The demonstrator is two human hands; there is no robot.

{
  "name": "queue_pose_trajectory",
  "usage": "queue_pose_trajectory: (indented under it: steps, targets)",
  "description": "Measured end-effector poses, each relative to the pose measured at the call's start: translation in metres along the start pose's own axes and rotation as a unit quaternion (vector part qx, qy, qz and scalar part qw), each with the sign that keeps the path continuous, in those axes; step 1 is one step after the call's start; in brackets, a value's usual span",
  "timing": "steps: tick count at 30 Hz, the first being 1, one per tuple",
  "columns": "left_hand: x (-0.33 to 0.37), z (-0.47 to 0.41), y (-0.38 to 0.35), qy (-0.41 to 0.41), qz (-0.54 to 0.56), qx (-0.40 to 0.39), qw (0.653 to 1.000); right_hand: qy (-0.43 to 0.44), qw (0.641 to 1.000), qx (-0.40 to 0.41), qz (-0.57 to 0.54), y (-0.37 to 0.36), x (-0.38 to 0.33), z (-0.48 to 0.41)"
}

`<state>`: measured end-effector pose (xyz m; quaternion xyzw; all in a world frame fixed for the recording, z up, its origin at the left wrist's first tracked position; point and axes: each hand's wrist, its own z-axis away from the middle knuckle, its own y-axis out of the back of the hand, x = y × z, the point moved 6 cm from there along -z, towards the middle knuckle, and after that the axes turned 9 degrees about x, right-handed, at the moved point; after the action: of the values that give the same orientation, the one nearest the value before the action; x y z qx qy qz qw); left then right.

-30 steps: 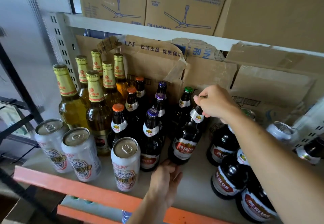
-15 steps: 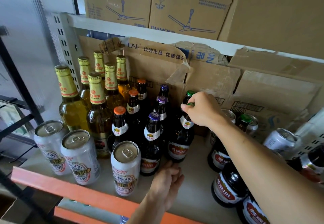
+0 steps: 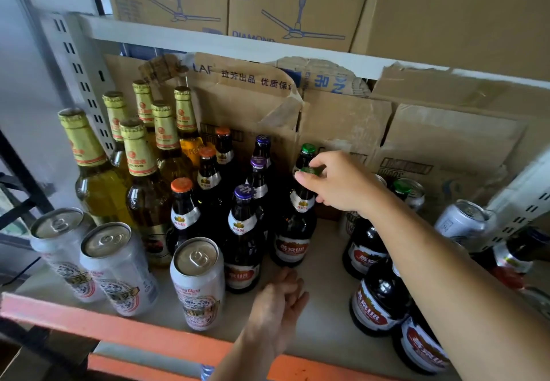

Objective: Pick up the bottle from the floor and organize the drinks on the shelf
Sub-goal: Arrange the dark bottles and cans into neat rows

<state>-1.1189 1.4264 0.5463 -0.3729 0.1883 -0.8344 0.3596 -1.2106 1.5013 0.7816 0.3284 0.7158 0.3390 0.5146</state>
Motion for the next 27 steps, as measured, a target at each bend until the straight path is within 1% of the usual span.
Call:
queue_pose_trajectory:
  steps: [4, 8, 10, 12, 14, 17, 19, 21, 24, 27]
  targets:
    - [-0.007, 0.007, -0.011, 0.014, -0.032, -0.034, 0.999, -0.031, 0.998, 0.045, -0.041, 0.025, 0.025, 0.006]
    - [-0.011, 0.01, -0.026, 0.033, -0.07, -0.059, 0.995, -0.062, 0.985, 0.143, -0.073, 0.061, 0.055, 0.014]
    - [-0.013, 0.008, -0.033, 0.037, -0.097, -0.073, 0.992, -0.073, 0.975, 0.2, -0.066, 0.077, 0.067, 0.02]
    - [-0.013, 0.005, -0.038, 0.036, -0.122, -0.076, 0.989, -0.081, 0.968, 0.23, -0.061, 0.087, 0.079, 0.023]
    - [-0.015, 0.002, -0.043, 0.034, -0.144, -0.077, 0.986, -0.102, 0.971, 0.211, -0.044, 0.086, 0.093, 0.022]
    - [-0.019, -0.002, -0.048, 0.034, -0.163, -0.075, 0.983, -0.13, 0.982, 0.128, 0.049, 0.076, 0.108, 0.021]
    - [-0.024, -0.003, -0.048, 0.038, -0.173, -0.071, 0.982, -0.115, 0.984, 0.075, 0.117, 0.068, 0.107, 0.023]
    - [-0.029, -0.005, -0.047, 0.045, -0.178, -0.06, 0.981, -0.092, 0.981, 0.046, 0.167, 0.063, 0.101, 0.026]
    - [-0.034, -0.005, -0.044, 0.051, -0.181, -0.044, 0.981, -0.076, 0.976, 0.058, 0.195, 0.062, 0.093, 0.029]
    - [-0.035, -0.006, -0.041, 0.054, -0.175, -0.038, 0.982, -0.065, 0.98, 0.077, 0.174, 0.064, 0.086, 0.033]
